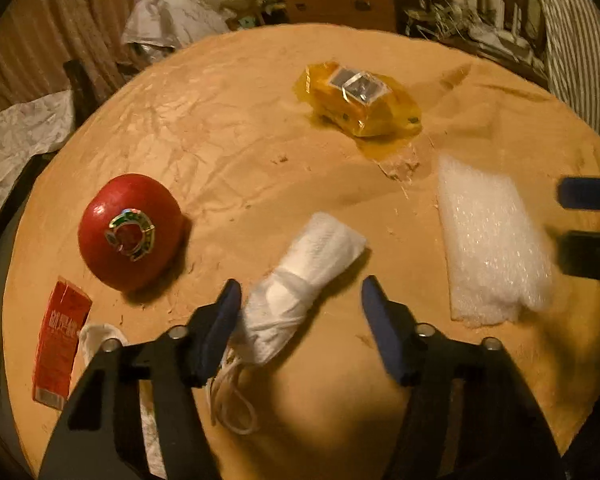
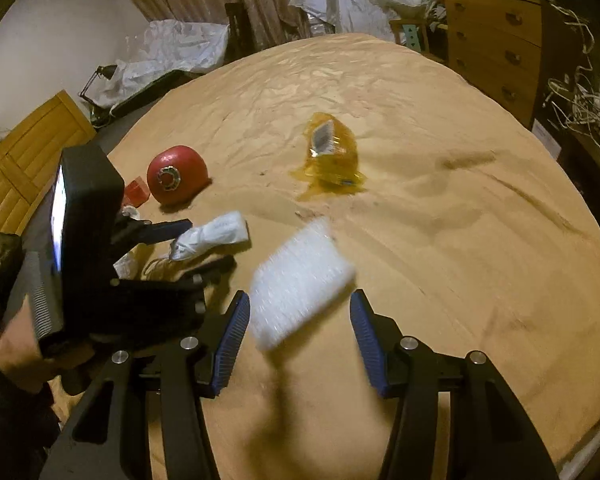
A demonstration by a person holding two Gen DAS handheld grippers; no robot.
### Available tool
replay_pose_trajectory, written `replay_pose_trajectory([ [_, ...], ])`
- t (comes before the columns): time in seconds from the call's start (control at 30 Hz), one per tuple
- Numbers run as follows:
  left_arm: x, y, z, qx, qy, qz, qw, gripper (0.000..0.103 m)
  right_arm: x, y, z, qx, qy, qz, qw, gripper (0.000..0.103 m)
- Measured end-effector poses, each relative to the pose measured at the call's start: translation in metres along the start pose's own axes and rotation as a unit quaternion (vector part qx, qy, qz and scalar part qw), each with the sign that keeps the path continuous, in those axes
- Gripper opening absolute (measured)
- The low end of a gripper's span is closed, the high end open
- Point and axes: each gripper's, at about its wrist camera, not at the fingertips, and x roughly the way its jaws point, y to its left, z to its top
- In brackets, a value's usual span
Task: Collect trash
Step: 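Grasp the white rolled cloth with the left tool while the right tool grasps the white sock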
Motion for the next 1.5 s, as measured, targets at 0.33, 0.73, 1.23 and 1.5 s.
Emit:
replay_pose_trajectory([
  [0.33, -0.068, 0.029, -0.027, -0.087, -0.076, 0.002, 0.9933, 0.027, -0.036, 0.029, -0.011, -0.035, -0.047, 0.021, 0.998, 0.055],
  [0.73, -0.113, 0.14, -0.123, -0.268, -0.068, 0.046, 0.9599, 0.027, 0.011, 0.146, -0.009, -0.123, -0.026, 0.094, 0.988, 0.055],
  [1.23, -0.075, 0.168, -0.166, -0.3, -0.016, 0.058, 0.9519, 0.056, 0.099, 0.233, 0.008, -0.162, 0.037, 0.084, 0.982, 0.055],
  [1.5, -0.066, 0.159, -0.161, -0.282, -0.014, 0.087, 0.9553, 0.062, 0.126, 0.231, 0.016, -0.161, 0.046, 0.064, 0.984, 0.053],
])
